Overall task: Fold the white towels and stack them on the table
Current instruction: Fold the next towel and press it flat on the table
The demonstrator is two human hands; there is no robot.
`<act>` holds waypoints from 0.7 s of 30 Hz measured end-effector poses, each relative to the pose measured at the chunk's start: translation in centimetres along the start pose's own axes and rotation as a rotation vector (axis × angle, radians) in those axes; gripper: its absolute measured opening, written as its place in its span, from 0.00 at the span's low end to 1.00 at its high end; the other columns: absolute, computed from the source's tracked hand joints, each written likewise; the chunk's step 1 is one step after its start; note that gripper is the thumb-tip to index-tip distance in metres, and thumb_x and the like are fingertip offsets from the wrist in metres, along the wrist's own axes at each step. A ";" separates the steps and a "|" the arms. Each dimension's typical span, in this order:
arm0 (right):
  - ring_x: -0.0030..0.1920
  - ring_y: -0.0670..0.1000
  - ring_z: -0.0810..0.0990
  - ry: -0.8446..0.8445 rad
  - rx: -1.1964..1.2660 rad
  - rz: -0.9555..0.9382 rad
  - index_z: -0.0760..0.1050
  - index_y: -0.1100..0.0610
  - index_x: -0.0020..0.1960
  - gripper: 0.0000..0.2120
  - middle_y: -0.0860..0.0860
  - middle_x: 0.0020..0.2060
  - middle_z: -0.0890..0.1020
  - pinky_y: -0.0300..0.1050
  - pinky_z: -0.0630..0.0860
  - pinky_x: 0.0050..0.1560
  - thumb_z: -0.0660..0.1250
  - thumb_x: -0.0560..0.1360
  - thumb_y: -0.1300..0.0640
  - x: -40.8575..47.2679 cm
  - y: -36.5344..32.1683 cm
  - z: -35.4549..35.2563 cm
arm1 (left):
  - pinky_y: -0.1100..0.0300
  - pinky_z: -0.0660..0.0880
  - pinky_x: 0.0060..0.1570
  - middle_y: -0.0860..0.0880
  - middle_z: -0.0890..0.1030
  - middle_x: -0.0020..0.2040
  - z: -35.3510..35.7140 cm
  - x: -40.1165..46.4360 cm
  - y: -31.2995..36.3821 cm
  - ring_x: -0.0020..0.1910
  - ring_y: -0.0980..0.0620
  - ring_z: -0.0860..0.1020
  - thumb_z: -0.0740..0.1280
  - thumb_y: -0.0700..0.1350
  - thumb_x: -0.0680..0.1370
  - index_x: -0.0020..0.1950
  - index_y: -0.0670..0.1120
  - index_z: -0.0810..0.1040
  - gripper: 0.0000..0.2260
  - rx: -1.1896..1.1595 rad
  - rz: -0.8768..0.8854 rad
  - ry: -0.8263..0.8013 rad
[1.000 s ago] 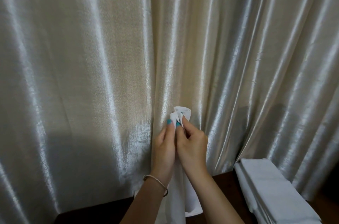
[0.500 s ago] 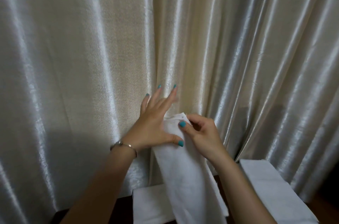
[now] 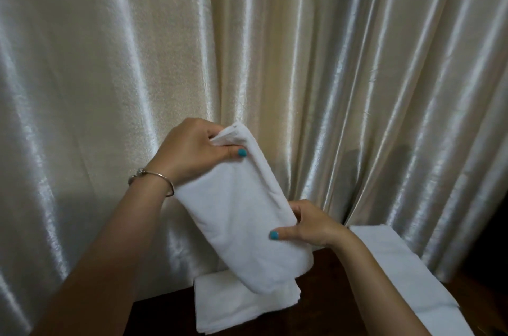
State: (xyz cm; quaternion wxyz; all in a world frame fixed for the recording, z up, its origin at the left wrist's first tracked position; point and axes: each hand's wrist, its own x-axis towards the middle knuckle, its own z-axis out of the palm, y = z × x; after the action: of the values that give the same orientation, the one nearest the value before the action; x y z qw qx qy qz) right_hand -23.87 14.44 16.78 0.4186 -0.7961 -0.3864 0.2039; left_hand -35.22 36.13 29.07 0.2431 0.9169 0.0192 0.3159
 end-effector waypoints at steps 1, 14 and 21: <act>0.49 0.45 0.83 -0.020 -0.067 0.041 0.82 0.52 0.50 0.14 0.46 0.48 0.85 0.47 0.80 0.54 0.78 0.67 0.50 -0.1 0.6 -0.3 | 0.58 0.64 0.33 0.56 0.72 0.26 -0.3 0.0 -0.4 0.28 0.60 0.67 0.71 0.64 0.64 0.32 0.49 0.78 0.18 -0.023 -0.020 0.032; 0.48 0.55 0.84 0.471 0.626 0.229 0.80 0.58 0.47 0.09 0.53 0.43 0.86 0.45 0.80 0.44 0.72 0.72 0.53 0.2 4.1 -3.3 | 0.58 0.70 0.44 0.46 0.81 0.44 3.1 -4.4 -10.7 0.45 0.46 0.79 0.68 0.56 0.75 0.46 0.45 0.80 0.14 -0.275 -0.623 0.279; 0.52 0.57 0.78 0.442 0.059 0.378 0.71 0.62 0.60 0.25 0.57 0.51 0.78 0.48 0.69 0.49 0.47 0.82 0.43 5.9 10.7 1.4 | 0.55 0.73 0.44 0.45 0.79 0.48 11.2 -9.7 -14.5 0.44 0.46 0.78 0.69 0.58 0.74 0.52 0.41 0.79 0.20 -0.397 -1.075 0.144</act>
State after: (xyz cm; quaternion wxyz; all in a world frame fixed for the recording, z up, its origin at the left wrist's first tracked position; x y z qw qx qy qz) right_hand -16.36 16.04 7.22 0.4704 -0.8665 -0.1246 0.1111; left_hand -34.68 42.22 9.21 0.5350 0.6914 0.4392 0.2071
